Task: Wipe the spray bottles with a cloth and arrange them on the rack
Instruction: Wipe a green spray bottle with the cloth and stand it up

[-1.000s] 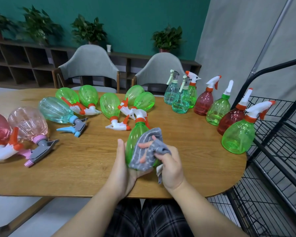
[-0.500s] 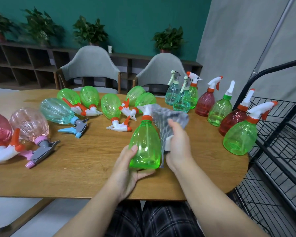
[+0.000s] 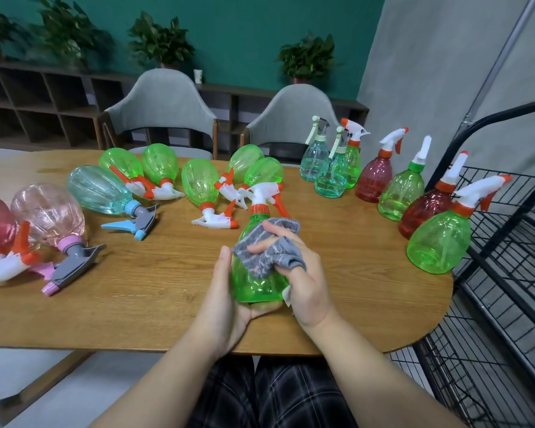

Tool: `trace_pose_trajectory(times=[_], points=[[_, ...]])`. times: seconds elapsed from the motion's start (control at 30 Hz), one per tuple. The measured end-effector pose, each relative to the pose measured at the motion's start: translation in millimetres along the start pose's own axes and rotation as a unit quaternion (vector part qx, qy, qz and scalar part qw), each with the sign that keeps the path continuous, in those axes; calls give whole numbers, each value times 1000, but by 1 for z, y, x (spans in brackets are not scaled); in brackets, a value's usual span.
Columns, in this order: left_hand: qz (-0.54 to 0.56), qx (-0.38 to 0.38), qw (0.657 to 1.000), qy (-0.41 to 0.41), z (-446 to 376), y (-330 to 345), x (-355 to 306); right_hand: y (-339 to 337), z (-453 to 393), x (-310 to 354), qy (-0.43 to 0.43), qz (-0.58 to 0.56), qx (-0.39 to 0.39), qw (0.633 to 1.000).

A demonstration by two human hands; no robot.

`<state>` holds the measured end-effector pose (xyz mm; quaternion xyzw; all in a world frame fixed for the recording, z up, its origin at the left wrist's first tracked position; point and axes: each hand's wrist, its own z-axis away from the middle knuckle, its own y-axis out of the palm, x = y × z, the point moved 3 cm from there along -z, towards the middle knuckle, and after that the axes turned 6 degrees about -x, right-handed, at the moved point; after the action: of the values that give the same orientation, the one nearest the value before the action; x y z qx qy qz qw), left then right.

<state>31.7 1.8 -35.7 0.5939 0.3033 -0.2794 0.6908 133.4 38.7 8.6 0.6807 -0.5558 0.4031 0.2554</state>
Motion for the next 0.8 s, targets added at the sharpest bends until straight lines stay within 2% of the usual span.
trace_pose_trajectory(times=[0.13, 0.23, 0.33, 0.4, 0.43, 0.5, 0.53, 0.57, 0.6, 0.67, 0.73, 0.8], points=[[0, 9, 1000, -5, -1, -1, 0, 0, 4, 2, -50, -2, -12, 999], [-2, 4, 1000, -5, -1, -2, -1, 0, 8, 4, -50, -15, -14, 999], [15, -37, 999, -7, -3, -5, 1, -4, 15, 10, -30, -76, -20, 996], [11, -64, 998, 1, -5, -6, 2, -8, 15, 19, 34, -154, -65, 985], [11, -69, 998, 3, -5, -5, 2, -13, 11, 21, 100, -217, -121, 964], [26, -66, 997, -10, -6, -6, 3, -26, 2, 18, 238, -354, -260, 867], [32, -62, 997, -15, -5, -7, 3, -33, -2, 17, 267, -396, -318, 819], [36, -55, 998, -19, -4, -6, 2, -38, -7, 17, 276, -408, -349, 797], [41, -51, 998, -23, -4, -6, 2, -41, -10, 17, 278, -402, -356, 797], [35, -37, 998, -25, -3, -5, 2, -38, -15, 18, 277, -348, -349, 825], [22, -20, 999, -25, -2, -3, 3, -29, -19, 18, 255, -282, -311, 871], [10, -13, 1000, -19, -2, -3, 4, -19, -20, 19, 228, -163, -252, 926]])
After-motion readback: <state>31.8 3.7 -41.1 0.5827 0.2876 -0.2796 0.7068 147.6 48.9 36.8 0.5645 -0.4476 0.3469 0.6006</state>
